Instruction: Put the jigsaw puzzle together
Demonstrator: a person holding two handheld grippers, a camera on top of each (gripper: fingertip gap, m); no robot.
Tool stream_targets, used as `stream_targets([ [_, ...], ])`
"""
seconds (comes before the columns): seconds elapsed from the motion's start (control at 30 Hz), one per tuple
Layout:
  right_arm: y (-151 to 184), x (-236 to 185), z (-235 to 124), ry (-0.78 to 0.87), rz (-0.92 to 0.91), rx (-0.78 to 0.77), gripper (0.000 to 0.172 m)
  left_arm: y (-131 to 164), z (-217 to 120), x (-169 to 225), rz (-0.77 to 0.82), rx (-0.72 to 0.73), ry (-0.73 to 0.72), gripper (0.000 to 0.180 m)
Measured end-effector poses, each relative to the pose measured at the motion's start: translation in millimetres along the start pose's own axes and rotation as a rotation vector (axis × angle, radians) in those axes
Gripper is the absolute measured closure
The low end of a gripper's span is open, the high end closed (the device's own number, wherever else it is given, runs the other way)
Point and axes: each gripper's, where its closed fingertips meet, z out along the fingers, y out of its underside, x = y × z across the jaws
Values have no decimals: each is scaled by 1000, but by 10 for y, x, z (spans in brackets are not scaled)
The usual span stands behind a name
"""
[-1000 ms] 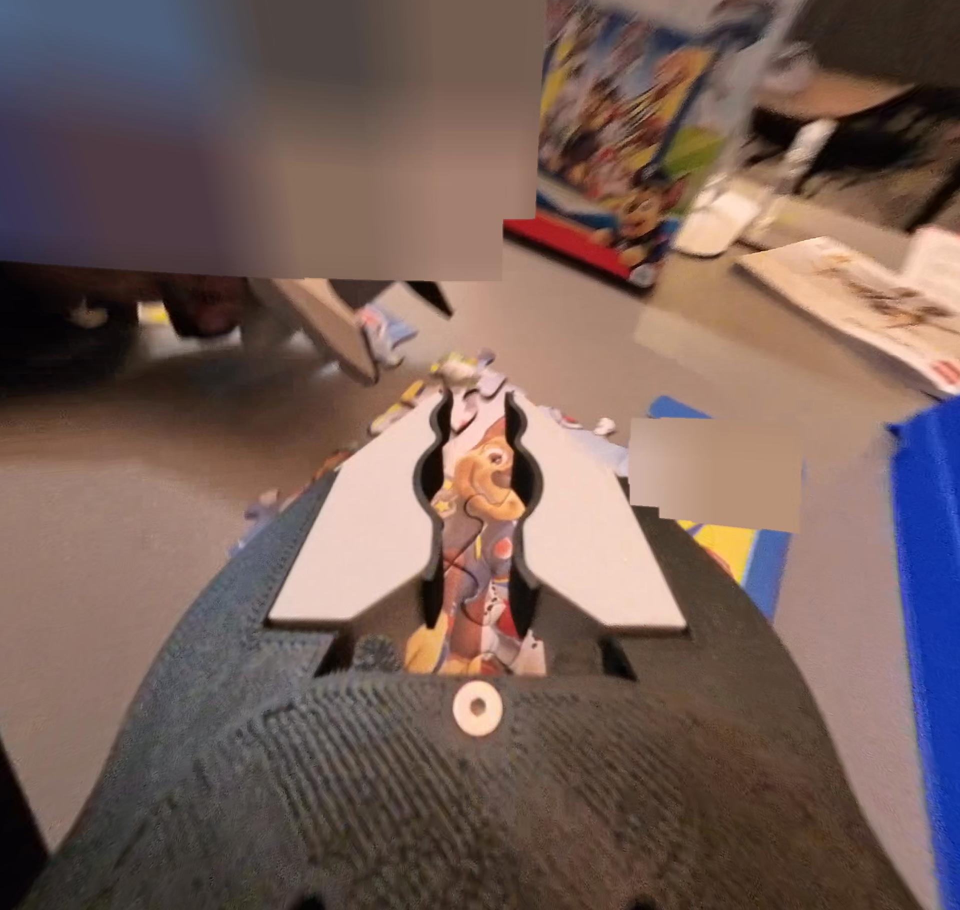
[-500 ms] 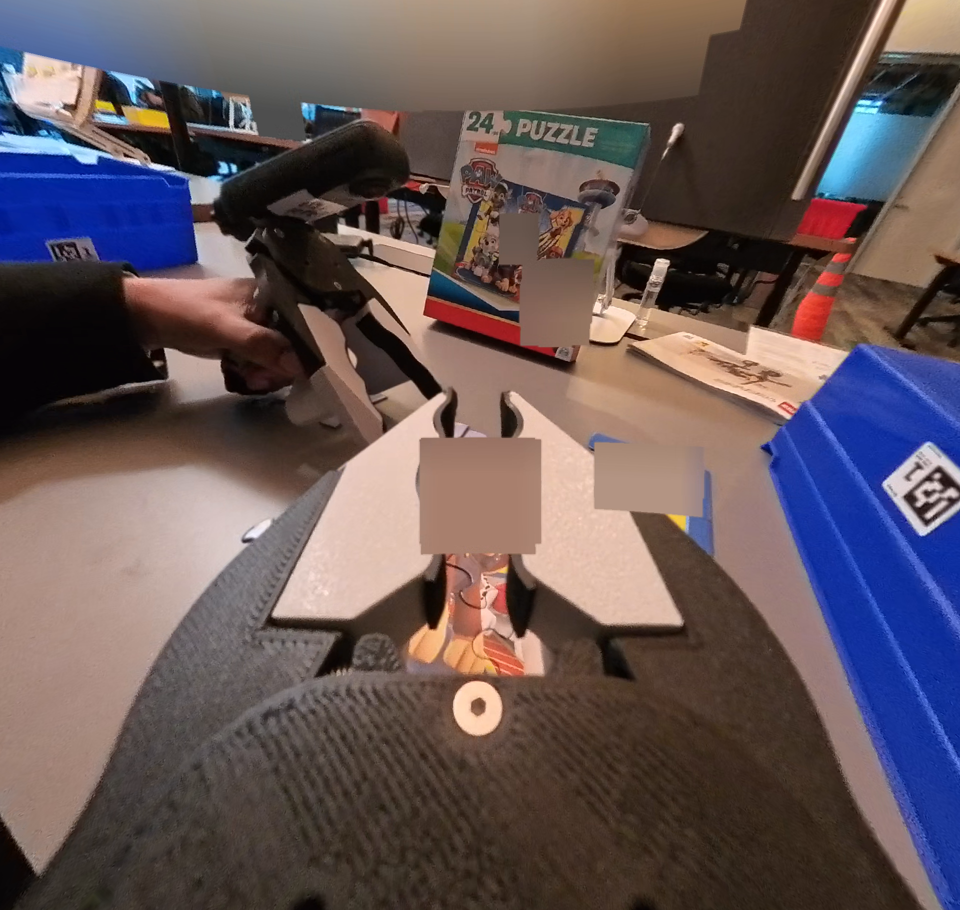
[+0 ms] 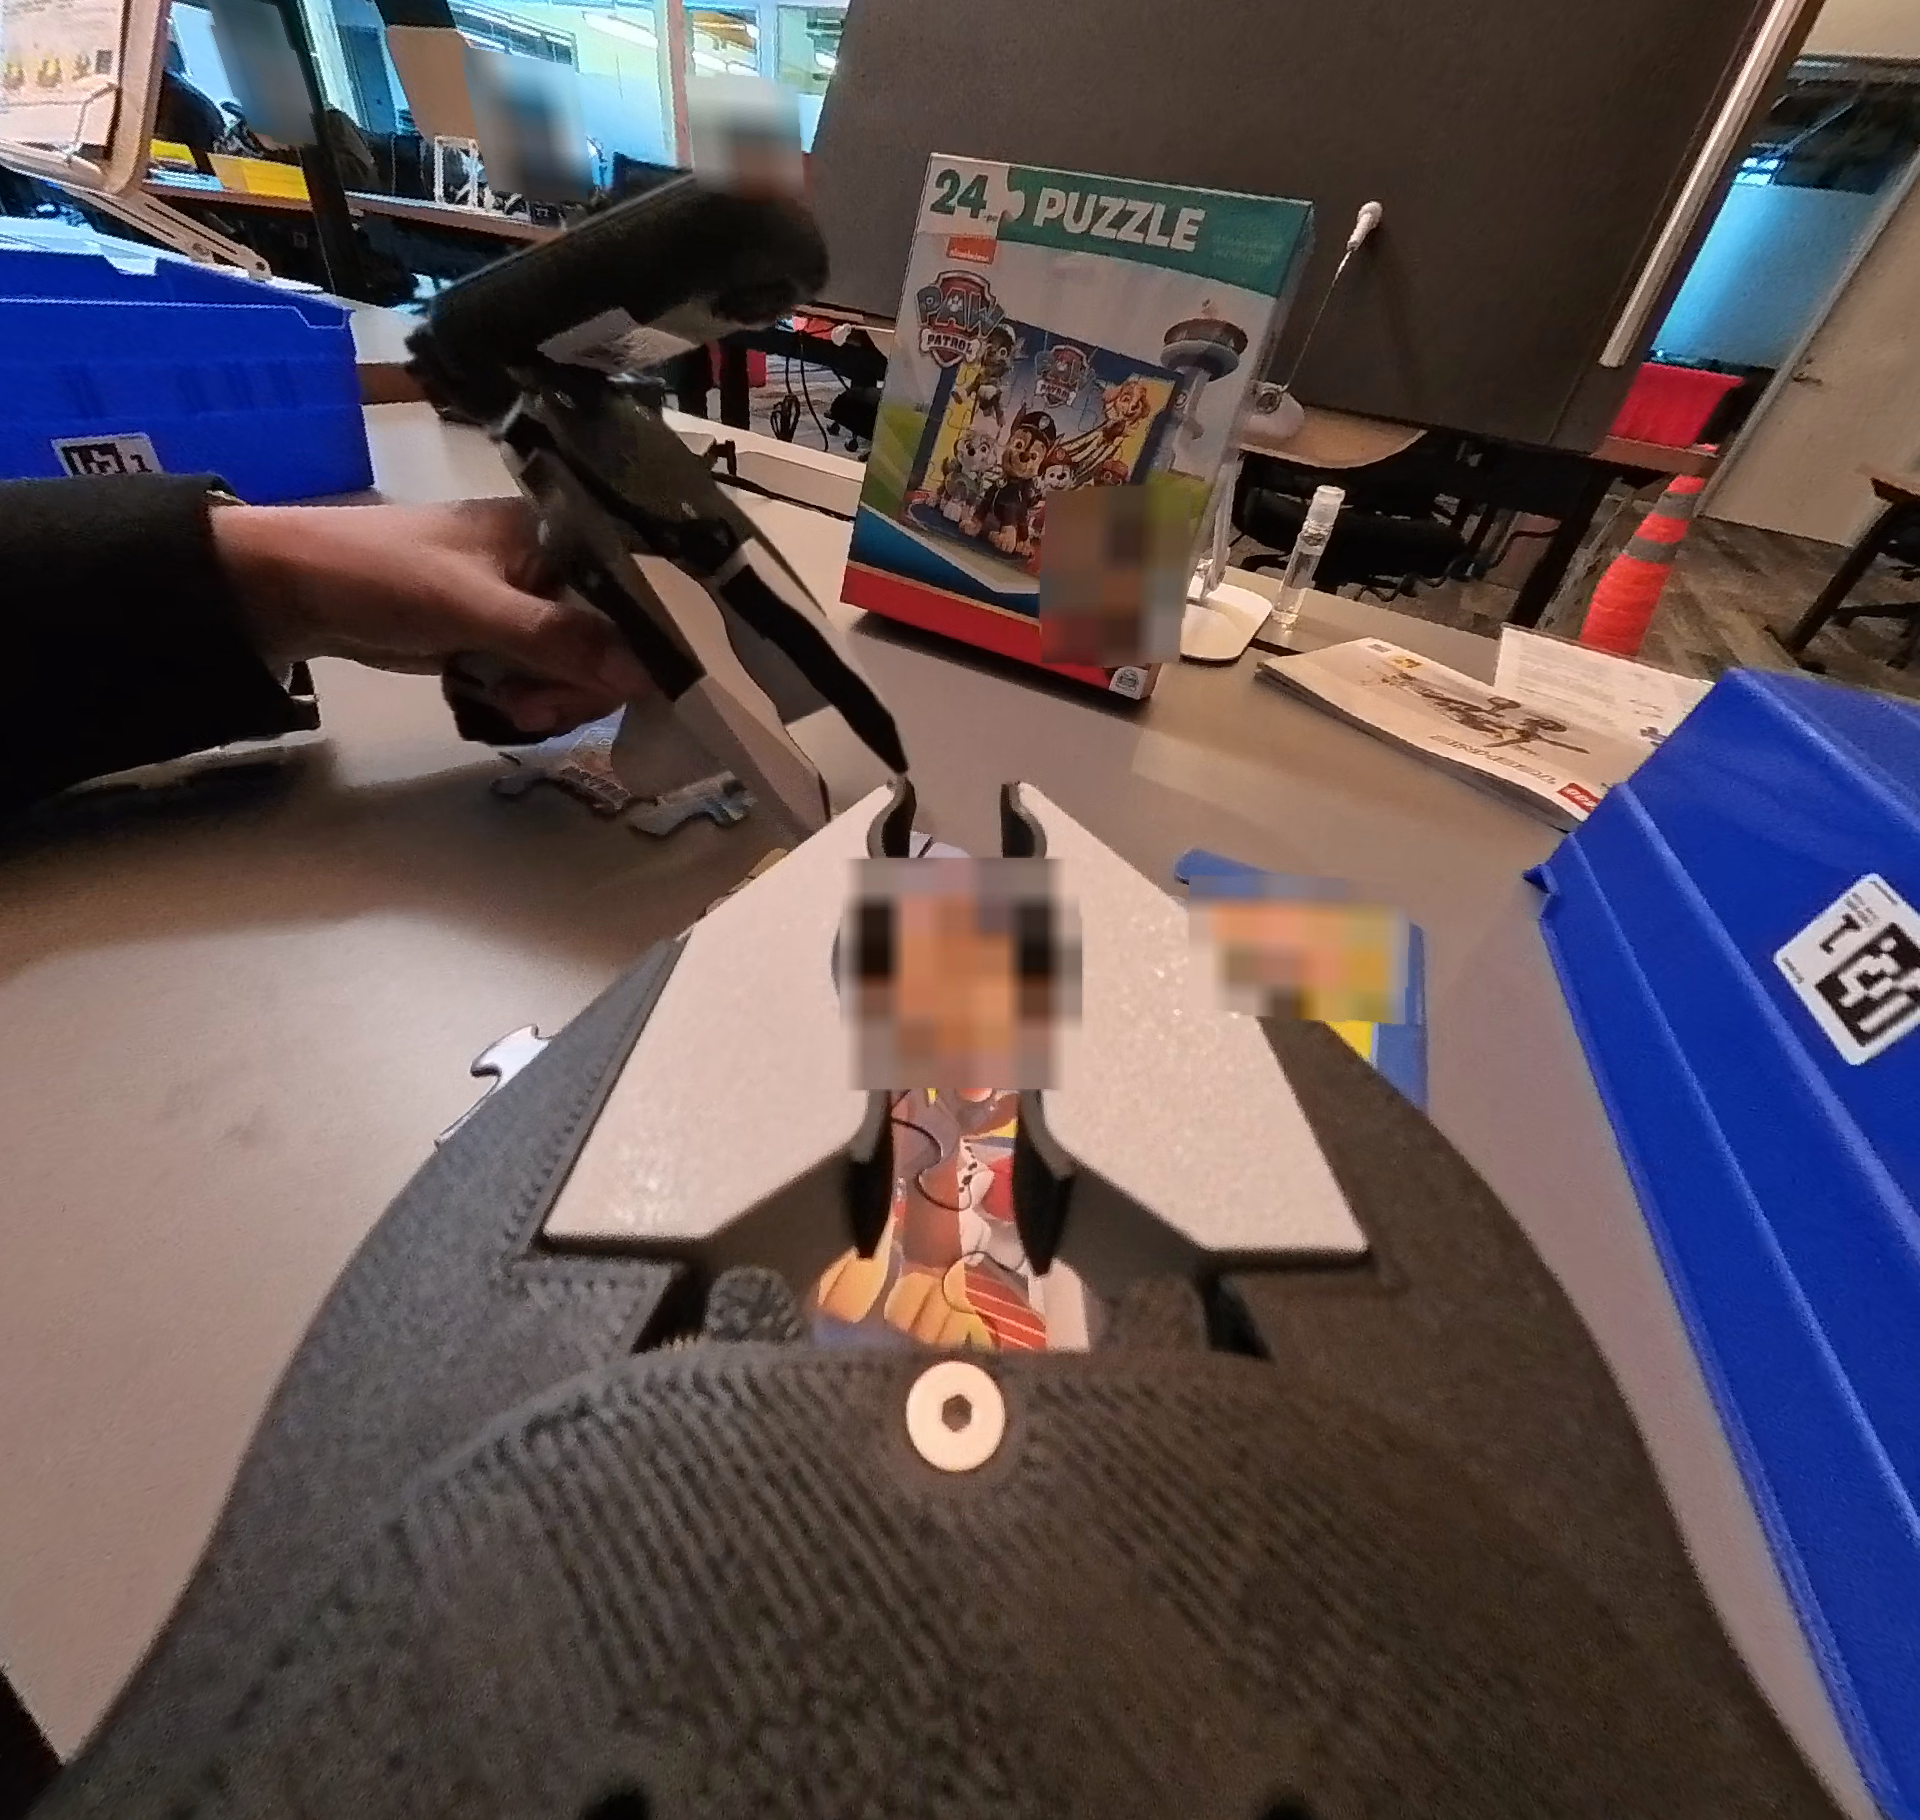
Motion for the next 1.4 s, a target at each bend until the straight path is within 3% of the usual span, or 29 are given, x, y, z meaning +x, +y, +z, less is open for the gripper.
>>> stream_targets([
  [0.33, 1, 2, 0, -10, 13, 0, 156, 76, 84, 210, 11, -57, 95, 119],
  [0.5, -3, 5, -4, -12, 19, 4, 156, 25, -18, 81, -11, -17, 48, 120],
  [0.8, -5, 12, -6, -15, 28, 6, 156, 296, -163, 51, -55, -116, 29, 122],
  [1.4, -1, 6, -5, -17, 22, 2, 156, 173, -103, 97, -32, -60, 44, 121],
])
